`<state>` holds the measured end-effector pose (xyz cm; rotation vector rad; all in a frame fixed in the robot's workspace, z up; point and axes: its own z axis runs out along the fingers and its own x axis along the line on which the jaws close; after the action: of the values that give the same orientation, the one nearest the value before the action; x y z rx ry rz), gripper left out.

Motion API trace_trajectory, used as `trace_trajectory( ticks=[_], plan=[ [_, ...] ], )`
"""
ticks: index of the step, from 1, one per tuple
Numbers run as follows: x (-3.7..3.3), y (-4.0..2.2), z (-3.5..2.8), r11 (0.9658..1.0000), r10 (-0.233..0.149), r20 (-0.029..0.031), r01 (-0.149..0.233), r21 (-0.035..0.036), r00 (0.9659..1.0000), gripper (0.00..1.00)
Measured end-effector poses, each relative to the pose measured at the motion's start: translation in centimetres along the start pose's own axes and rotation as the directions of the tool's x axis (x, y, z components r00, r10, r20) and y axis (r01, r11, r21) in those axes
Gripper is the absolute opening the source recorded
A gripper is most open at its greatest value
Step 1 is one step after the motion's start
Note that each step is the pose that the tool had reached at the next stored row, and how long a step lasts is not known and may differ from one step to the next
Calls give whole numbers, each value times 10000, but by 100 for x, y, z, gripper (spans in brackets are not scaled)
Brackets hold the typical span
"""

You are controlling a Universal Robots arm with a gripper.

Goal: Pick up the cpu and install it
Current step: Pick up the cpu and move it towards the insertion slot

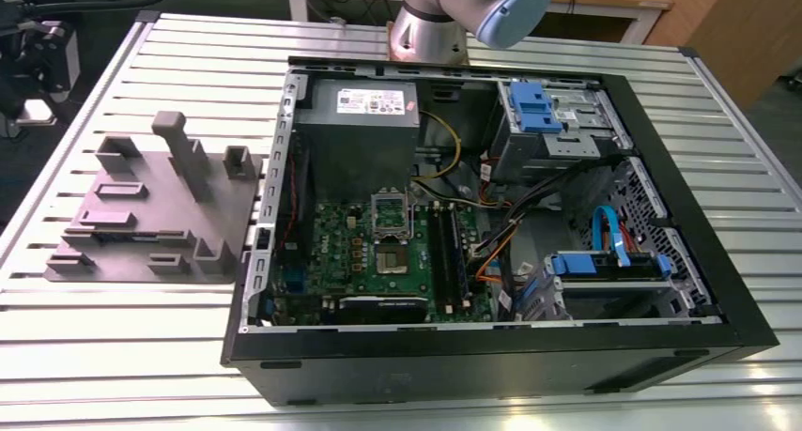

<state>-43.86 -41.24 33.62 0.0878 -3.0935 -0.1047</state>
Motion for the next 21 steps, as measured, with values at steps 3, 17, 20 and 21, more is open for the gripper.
trace_trajectory(
  ticks=[3, 17, 20, 21],
  plan=[
    [1, 2, -16, 10000, 4, 0, -4, 5, 10000, 47],
    [1, 18, -53, 9998, 188, 8, -188, 59, 9998, 47],
    [3, 23, -84, 9998, 196, 9, -197, 76, 9998, 47],
    [3, 25, -96, 9998, 199, 9, -199, 80, 9998, 47]
  ],
)
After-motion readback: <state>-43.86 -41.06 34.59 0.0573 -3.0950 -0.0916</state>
